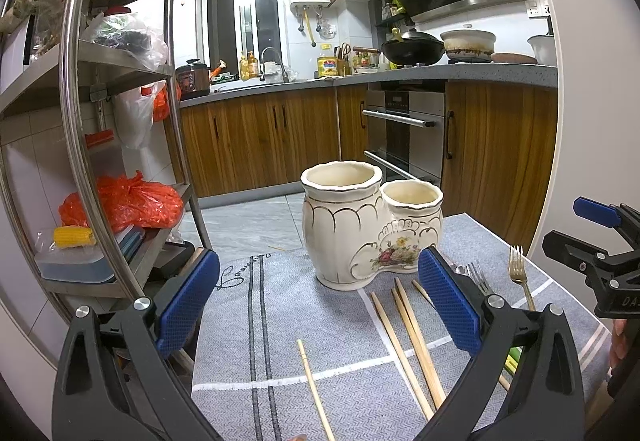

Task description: Organize utensils

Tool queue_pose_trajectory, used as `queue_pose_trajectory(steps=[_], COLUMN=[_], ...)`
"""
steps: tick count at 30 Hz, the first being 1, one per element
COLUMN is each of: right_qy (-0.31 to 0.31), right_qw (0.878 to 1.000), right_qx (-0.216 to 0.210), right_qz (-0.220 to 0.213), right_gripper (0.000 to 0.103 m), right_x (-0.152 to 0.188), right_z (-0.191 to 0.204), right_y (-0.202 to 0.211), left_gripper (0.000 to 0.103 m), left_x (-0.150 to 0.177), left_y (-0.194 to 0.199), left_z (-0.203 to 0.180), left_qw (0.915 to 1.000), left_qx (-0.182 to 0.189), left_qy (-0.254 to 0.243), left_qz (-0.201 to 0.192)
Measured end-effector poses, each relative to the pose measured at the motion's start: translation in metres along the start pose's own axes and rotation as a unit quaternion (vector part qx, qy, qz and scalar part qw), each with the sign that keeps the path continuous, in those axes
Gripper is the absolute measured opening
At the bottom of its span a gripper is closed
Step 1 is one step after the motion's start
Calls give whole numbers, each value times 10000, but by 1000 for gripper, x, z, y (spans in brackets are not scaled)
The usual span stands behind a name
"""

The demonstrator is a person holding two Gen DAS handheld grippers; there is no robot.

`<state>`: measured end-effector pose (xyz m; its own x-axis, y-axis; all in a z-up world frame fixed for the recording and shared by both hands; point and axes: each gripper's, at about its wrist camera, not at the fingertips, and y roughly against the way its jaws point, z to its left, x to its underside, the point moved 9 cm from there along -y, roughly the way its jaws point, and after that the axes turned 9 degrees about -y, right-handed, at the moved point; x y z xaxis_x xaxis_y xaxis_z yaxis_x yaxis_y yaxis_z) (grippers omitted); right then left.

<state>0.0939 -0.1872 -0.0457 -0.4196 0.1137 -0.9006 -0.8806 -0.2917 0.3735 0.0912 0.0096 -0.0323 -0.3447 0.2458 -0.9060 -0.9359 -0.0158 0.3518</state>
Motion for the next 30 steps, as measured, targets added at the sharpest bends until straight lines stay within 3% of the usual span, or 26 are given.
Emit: queue_pose_trajectory(steps=[30], right_qy=[-19], right_qw=[10000], right_qx=[14], right_qz=[83], right_gripper=[98], right_x=[13], right_z=[-4], right_y=[-4], left_gripper=[98], left_x=[1], left_y=[2], left_z=[-6], left_qw=[9997], left_qx=[259], left_qy=[0], left_qz=[-38])
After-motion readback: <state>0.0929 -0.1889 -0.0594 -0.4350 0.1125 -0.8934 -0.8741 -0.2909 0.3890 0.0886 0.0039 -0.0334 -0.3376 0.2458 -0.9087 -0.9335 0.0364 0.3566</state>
